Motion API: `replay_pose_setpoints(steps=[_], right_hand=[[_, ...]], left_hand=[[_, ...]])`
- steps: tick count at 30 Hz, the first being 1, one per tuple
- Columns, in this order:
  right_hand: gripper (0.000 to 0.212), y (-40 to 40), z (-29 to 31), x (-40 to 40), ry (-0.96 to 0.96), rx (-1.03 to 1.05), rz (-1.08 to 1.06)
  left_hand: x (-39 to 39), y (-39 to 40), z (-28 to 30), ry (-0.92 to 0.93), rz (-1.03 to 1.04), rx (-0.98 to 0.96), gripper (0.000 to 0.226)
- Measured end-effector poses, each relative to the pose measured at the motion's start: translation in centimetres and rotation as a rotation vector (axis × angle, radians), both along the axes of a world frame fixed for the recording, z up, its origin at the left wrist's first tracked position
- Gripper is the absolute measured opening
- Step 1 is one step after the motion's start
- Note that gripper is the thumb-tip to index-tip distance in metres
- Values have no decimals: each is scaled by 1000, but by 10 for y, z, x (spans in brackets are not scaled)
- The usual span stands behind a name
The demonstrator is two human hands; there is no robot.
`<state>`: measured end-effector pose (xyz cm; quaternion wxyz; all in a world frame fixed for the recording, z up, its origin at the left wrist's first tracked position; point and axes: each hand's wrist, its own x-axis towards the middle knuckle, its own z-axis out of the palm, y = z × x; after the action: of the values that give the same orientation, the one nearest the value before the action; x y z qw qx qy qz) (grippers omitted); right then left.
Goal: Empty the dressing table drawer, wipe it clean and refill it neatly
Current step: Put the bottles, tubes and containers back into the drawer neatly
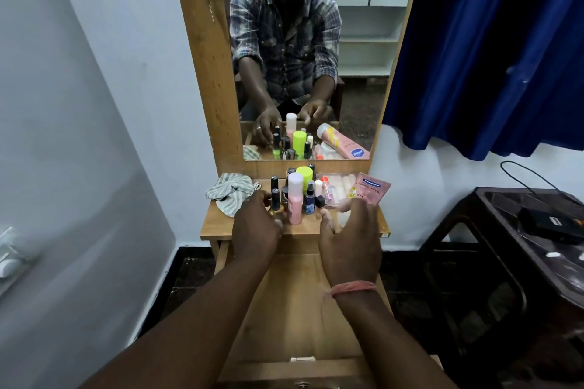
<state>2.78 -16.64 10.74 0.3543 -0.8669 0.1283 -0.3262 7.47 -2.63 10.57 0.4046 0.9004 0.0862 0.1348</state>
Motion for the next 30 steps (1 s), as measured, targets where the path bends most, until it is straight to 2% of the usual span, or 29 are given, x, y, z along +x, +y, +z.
replay_pose_setpoints(steps=[2, 6, 12, 18, 20, 23, 26, 30], right_hand=[[47, -12, 2, 10, -15, -61, -102], [66, -21, 2, 31, 214, -44, -156], [66, -21, -6, 37, 209, 22, -123], [70, -19, -8, 30, 220, -100, -160], [66, -17, -5, 28, 199, -148, -189], [50, -6, 6, 24, 64, -227, -151], [31, 15, 24, 26, -90, -355, 48], [19, 51, 55, 50, -88, -614, 337]], left_hand=[[-1, 1, 2, 5, -1, -2, 59], [-3, 3, 3, 15, -26, -30, 56], [-3, 5, 0, 63, -24, 12, 48], [-5, 10, -3, 52, -1, -8, 42], [-7, 12, -1, 30, 14, -35, 44], [-3, 17, 1, -19, 45, -62, 41], [4, 22, 8, -50, 58, -79, 40], [4, 28, 14, -52, 30, -77, 37]])
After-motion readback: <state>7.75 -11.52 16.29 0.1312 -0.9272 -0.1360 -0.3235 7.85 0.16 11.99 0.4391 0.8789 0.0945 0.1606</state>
